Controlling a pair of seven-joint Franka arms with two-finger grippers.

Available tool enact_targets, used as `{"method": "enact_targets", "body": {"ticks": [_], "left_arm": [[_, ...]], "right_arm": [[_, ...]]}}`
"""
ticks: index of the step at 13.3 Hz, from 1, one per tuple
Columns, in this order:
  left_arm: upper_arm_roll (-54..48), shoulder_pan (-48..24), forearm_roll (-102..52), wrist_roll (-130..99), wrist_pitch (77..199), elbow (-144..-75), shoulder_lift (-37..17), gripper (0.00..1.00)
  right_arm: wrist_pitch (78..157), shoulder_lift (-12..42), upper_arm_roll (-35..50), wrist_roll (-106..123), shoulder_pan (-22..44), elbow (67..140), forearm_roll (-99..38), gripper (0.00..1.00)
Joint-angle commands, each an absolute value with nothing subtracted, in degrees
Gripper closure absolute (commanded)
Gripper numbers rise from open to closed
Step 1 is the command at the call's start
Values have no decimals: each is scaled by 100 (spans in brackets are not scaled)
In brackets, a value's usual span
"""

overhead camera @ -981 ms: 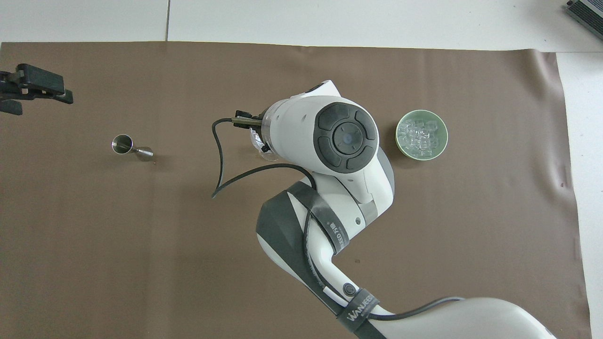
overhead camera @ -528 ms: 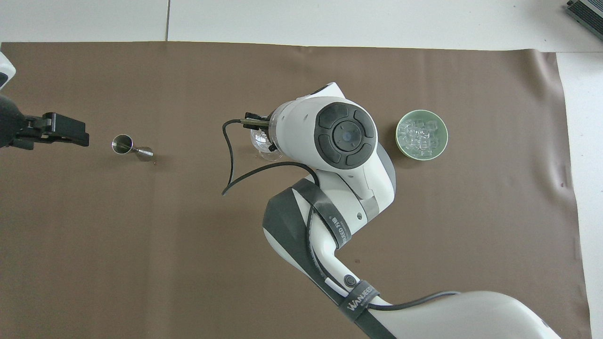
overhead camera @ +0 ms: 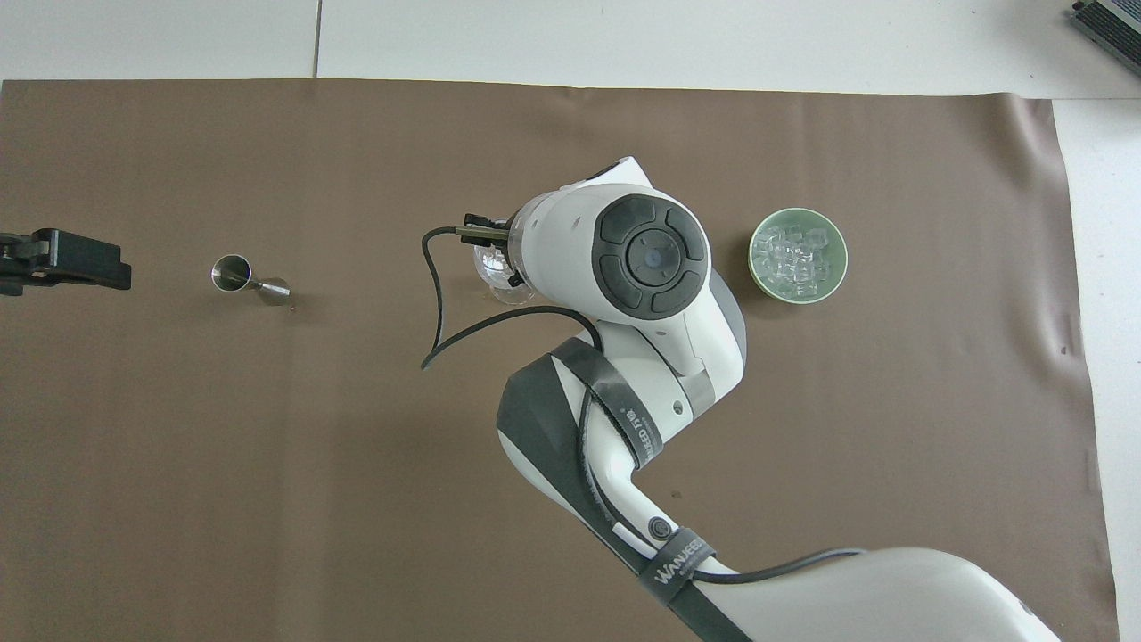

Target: Pour wine and add ice with both arms

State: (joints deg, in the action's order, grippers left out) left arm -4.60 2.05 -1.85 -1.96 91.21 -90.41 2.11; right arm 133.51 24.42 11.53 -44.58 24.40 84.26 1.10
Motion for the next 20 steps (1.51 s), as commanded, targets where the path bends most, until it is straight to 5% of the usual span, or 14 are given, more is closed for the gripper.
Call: {"method": "enact_targets", "body": {"ticks": [1,20], "left_arm": [[-466,237,-114,-79,9149,-9185,334,0],[-457,343,-114,-44,9106,-9185,343,0]], "right_arm": [[13597,2513,1213,-4483,2373,8411,193,100],[13597,2514,1195,-4333,2364,8411,193,86]]}}
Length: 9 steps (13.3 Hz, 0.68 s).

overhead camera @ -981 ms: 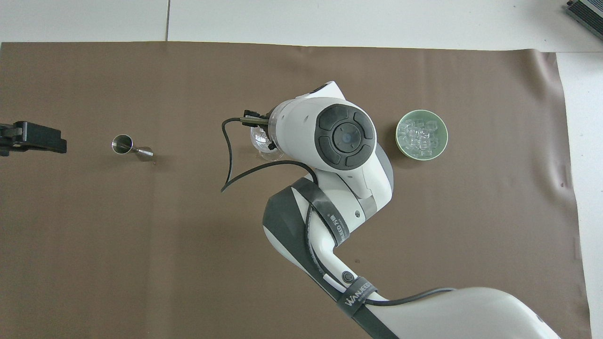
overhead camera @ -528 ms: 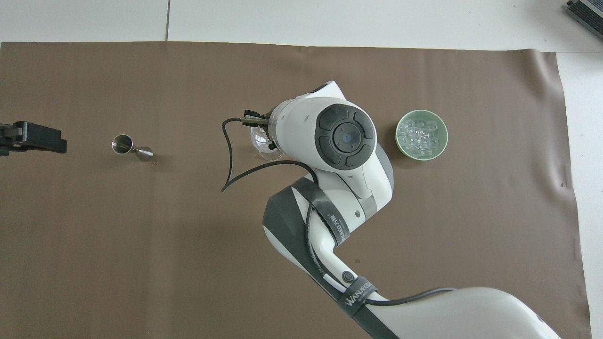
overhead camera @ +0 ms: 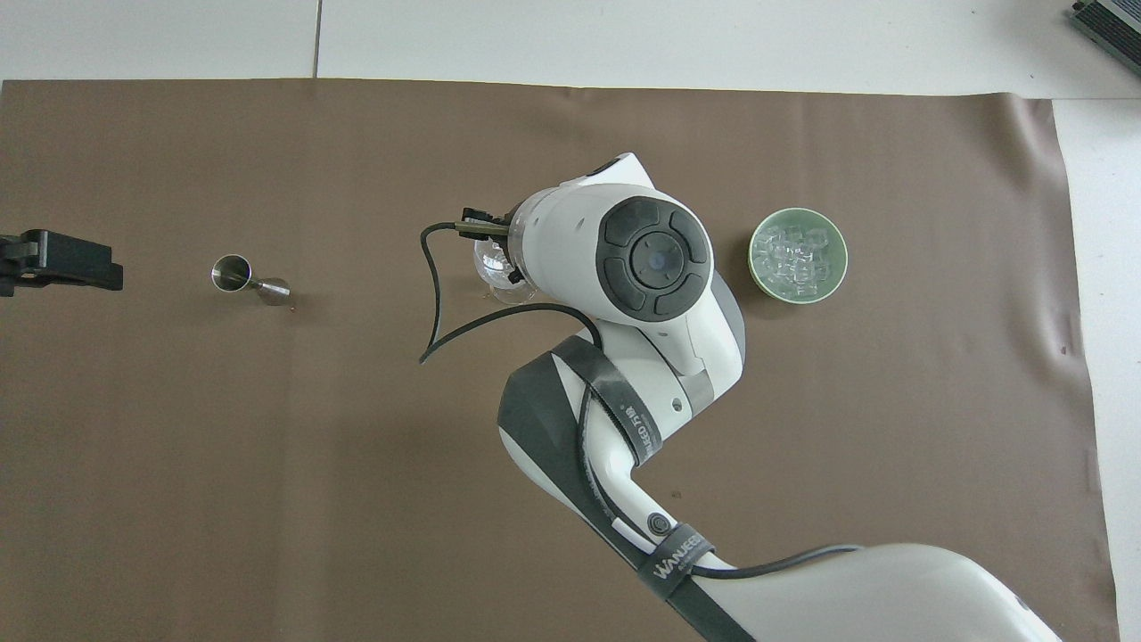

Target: Pour wine and add ice with both arms

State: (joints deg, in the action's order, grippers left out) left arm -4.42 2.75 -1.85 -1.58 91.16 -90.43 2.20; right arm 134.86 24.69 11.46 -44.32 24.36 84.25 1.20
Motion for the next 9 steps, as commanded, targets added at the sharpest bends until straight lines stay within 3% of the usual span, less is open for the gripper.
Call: {"method": "enact_targets", "body": {"ticks": [1,9], "left_arm": [[-457,334,-114,-27,9105,-9185,343,0],[-457,325,-62,157,9026,-9255,369,0]], "right_arm": [[13597,2514,1195,-4333,2364,8411,193,85],[13597,2514,1195,-4333,2364,8411,193,76]]}}
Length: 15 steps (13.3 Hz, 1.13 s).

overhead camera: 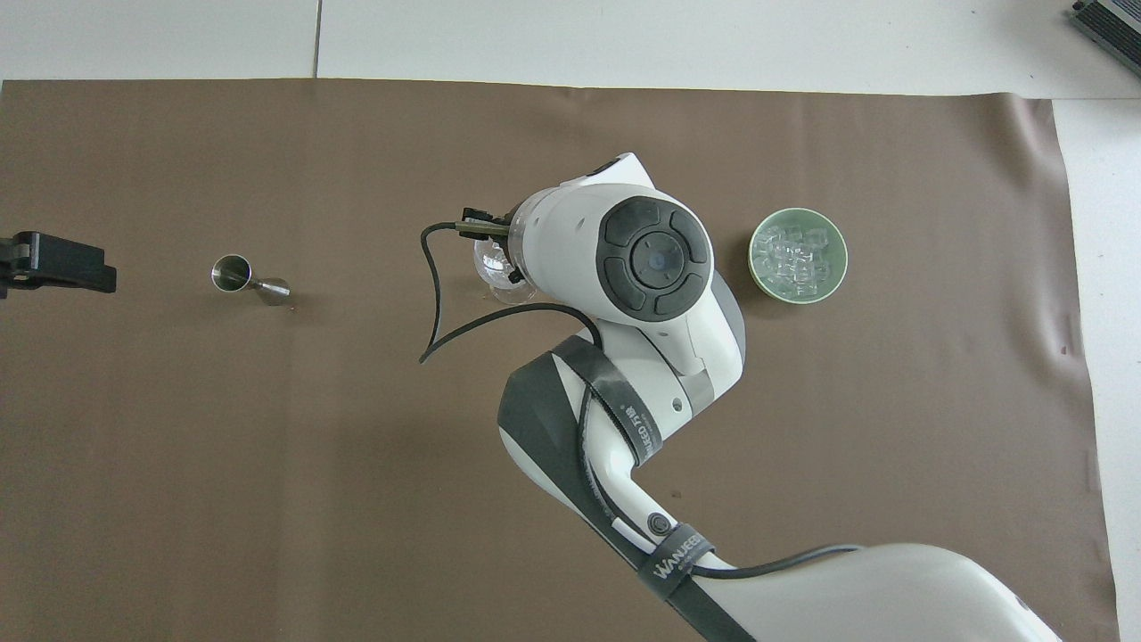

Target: Pour wine and add ice with both arms

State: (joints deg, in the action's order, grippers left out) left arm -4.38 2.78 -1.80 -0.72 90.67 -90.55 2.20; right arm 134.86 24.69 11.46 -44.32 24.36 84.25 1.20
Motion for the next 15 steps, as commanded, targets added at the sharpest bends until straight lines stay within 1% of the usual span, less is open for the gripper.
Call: {"method": "enact_targets", "body": {"ticks": [1,4,12,14,15], "left_arm": [[-466,316,-53,271,9018,-9264,369,0],[-466,281,-53,272,8930,-9281,369,0],[-466,325,-88,264,8789,-9176,369,0],[-466,325,-88,264,8789,-9176,369,0],[-466,316,-88,264,8780,-9176,369,0]], "right_arm": [[13597,2514,1195,-4333,2364,8411,193,75],[13597,2514,1195,-4342,2364,8411,176,67],[13518,2479,1169,-4342,2373,8385,193,62],[13395,2391,1125,-4316,2364,8385,228,58],[13273,2217,1073,-4289,2260,8385,281,56]]}}
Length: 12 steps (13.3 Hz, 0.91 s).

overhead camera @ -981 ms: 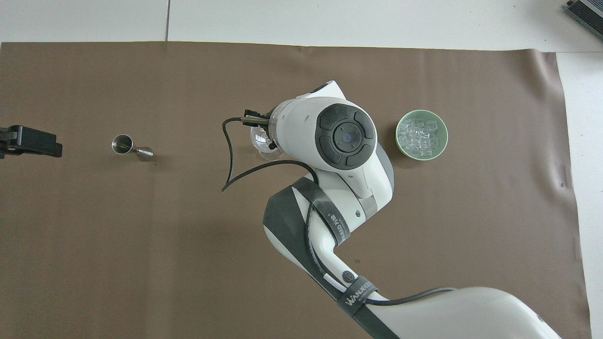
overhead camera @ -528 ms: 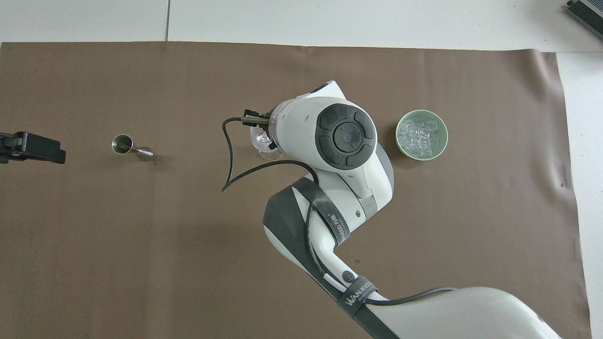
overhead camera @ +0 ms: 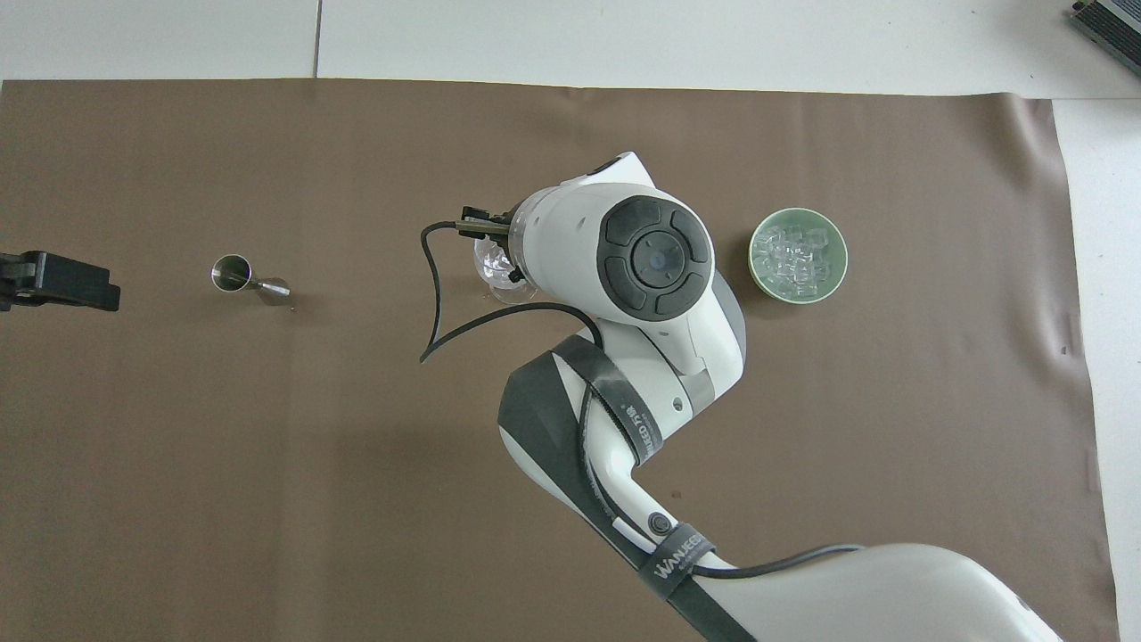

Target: Pour wine and add ice with both arms

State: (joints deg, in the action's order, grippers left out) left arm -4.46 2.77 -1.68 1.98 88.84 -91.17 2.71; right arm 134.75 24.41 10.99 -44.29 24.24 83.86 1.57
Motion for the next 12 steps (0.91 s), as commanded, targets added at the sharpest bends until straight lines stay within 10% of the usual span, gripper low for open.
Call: {"method": "enact_targets", "body": {"ticks": [1,7,12], "left_arm": [[-475,316,-88,264,8780,-9176,369,0],[-501,282,122,281,8736,-9150,378,0],[-536,237,158,281,8754,-9193,378,0]], "right_arm": [[13028,2076,1072,-4228,2146,8393,273,52],[11208,1153,1072,-3754,1162,8429,27,0],[10505,932,1063,-2620,458,8446,-158,0]]}}
